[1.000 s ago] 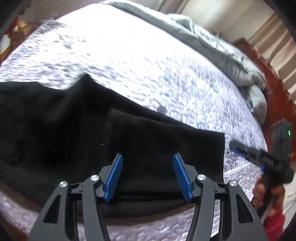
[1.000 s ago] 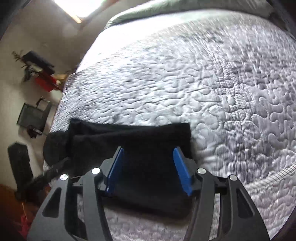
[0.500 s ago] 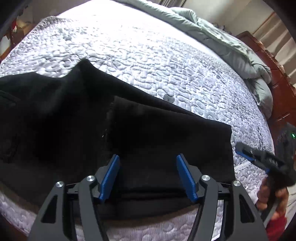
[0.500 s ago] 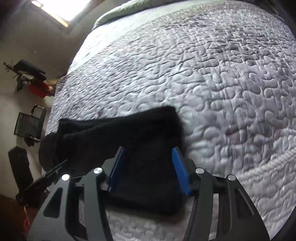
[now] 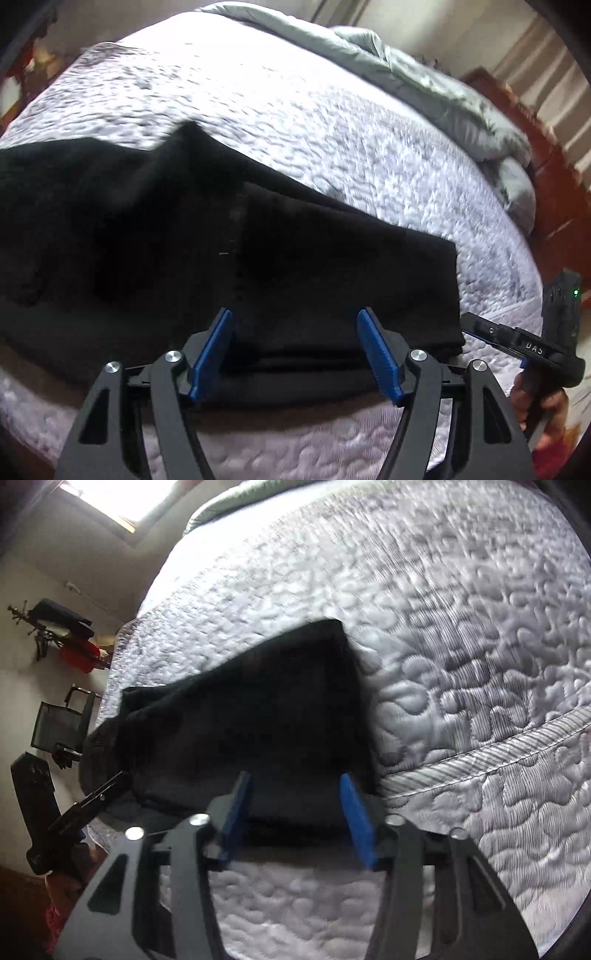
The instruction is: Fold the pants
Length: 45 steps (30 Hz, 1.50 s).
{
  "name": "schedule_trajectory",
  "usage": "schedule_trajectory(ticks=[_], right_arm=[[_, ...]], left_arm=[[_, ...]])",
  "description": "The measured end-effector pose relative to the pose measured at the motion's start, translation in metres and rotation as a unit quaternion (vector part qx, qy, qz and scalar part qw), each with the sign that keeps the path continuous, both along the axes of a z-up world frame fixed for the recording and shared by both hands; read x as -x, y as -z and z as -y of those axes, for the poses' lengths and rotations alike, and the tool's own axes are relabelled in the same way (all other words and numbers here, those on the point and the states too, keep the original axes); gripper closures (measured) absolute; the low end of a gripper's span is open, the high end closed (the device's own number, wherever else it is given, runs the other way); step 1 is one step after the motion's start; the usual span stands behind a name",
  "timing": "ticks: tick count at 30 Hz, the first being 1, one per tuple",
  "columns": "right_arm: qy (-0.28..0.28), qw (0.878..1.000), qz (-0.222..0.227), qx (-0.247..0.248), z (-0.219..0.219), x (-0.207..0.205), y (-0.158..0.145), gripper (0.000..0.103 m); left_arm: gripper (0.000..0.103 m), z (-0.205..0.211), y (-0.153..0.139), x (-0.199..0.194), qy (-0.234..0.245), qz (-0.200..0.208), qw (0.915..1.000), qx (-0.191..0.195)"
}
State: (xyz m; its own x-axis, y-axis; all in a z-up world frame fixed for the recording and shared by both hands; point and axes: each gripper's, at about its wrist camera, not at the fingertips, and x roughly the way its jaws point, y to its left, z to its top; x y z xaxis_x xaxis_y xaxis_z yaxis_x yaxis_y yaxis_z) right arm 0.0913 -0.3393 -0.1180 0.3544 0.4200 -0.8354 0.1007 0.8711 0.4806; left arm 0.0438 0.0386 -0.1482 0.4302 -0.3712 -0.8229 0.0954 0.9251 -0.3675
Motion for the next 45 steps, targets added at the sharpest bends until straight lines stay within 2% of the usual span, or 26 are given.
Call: schedule_trajectory(ticks=[3, 5, 9, 12, 13, 15, 18, 23, 27, 28, 30, 31, 32, 35, 40, 42, 45], right_arm=[[-0.019, 1.0, 0.017, -0.003, -0.016, 0.003, -0.014, 0.049], [-0.033, 0.999, 0.019, 0.005, -0.029, 0.002, -0.016, 0.049], [-0.056, 0.998, 0.013, 0.031, -0.051, -0.005, -0.011, 0.049], [-0.064, 0.997, 0.004, 0.038, -0.063, -0.01, -0.005, 0.047], [-0.067, 0.997, 0.001, 0.045, -0.066, -0.012, -0.003, 0.046], [-0.071, 0.996, -0.003, 0.056, -0.071, -0.016, 0.004, 0.045], [-0.071, 0.995, -0.008, 0.069, -0.074, -0.018, 0.011, 0.045], [-0.073, 0.995, -0.01, 0.072, -0.076, -0.021, 0.014, 0.043], [-0.079, 0.994, -0.009, 0.078, -0.079, -0.023, 0.018, 0.041], [-0.081, 0.993, -0.009, 0.08, -0.08, -0.024, 0.018, 0.041], [-0.086, 0.993, -0.009, 0.084, -0.081, -0.025, 0.019, 0.038], [-0.087, 0.992, -0.009, 0.086, -0.082, -0.026, 0.02, 0.037], [-0.09, 0.992, -0.008, 0.09, -0.084, -0.026, 0.02, 0.035], [-0.098, 0.99, -0.005, 0.1, -0.089, -0.027, 0.021, 0.031], [-0.097, 0.99, -0.001, 0.098, -0.088, -0.026, 0.021, 0.031], [-0.09, 0.992, -0.002, 0.09, -0.086, -0.025, 0.019, 0.031], [-0.084, 0.993, 0.0, 0.083, -0.083, -0.022, 0.015, 0.031]], left_arm=[[0.029, -0.04, -0.01, 0.017, -0.031, 0.014, 0.9994, 0.002], [0.029, -0.079, -0.012, 0.026, -0.071, 0.011, 0.9974, 0.007], [0.029, -0.154, -0.008, 0.04, -0.152, -0.003, 0.9883, 0.009], [0.029, -0.217, 0.0, 0.049, -0.224, -0.017, 0.9743, 0.02], [0.029, -0.243, 0.005, 0.051, -0.25, -0.022, 0.9668, 0.046], [0.029, -0.273, 0.011, 0.049, -0.279, -0.031, 0.9569, 0.074], [0.029, -0.312, 0.021, 0.038, -0.305, -0.038, 0.9437, 0.123], [0.029, -0.339, 0.04, 0.023, -0.319, -0.051, 0.9284, 0.183], [0.032, -0.348, 0.058, 0.018, -0.347, -0.051, 0.9059, 0.237], [0.042, -0.35, 0.058, 0.019, -0.354, -0.045, 0.9014, 0.245], [0.051, -0.354, 0.062, 0.022, -0.366, -0.048, 0.8937, 0.255], [0.062, -0.355, 0.063, 0.023, -0.368, -0.044, 0.8912, 0.262], [0.068, -0.355, 0.064, 0.025, -0.367, -0.04, 0.8914, 0.263], [0.078, -0.349, 0.053, 0.036, -0.368, -0.014, 0.8945, 0.254], [0.083, -0.336, 0.02, 0.037, -0.352, 0.048, 0.9056, 0.231], [0.083, -0.336, 0.023, 0.031, -0.352, 0.044, 0.9102, 0.213], [0.083, -0.345, 0.049, 0.027, -0.385, 0.001, 0.8916, 0.239]])
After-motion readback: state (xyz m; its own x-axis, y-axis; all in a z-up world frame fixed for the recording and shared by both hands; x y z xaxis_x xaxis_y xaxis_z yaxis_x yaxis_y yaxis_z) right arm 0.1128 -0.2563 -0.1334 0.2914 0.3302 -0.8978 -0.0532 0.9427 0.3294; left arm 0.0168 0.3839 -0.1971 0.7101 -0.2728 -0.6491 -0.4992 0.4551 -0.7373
